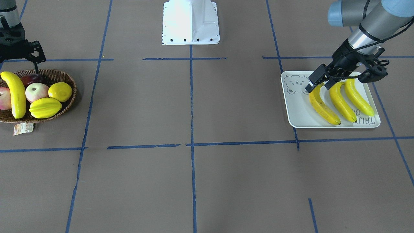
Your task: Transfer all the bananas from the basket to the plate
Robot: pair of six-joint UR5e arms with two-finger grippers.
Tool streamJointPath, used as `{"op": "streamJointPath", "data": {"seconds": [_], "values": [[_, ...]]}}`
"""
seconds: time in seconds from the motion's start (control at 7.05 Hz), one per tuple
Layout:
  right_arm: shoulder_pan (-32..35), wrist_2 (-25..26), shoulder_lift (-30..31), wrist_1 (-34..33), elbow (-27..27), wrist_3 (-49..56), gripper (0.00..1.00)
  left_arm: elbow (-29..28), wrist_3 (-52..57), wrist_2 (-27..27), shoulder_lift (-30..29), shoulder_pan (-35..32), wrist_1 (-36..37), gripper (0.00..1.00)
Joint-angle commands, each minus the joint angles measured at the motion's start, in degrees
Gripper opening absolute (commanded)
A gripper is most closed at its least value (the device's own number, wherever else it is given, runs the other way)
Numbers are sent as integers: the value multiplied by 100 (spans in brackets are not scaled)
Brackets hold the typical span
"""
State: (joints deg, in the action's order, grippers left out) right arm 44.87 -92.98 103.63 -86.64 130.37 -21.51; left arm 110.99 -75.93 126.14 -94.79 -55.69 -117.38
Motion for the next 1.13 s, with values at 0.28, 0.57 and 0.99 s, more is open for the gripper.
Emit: {"op": "streamJointPath", "data": {"seconds": [0.28,0.57,0.99], "values": [[-5,61,974,2738,-1468,50,100,-7,-36,-2,-57,32,5,99],[-101,-96,1045,2688,-1488,77,100,-42,-27,-2,-57,41,-4,100],[-356,-177,1150,2661,-1497,77,100,-77,-27,7,-83,41,-4,99]]}}
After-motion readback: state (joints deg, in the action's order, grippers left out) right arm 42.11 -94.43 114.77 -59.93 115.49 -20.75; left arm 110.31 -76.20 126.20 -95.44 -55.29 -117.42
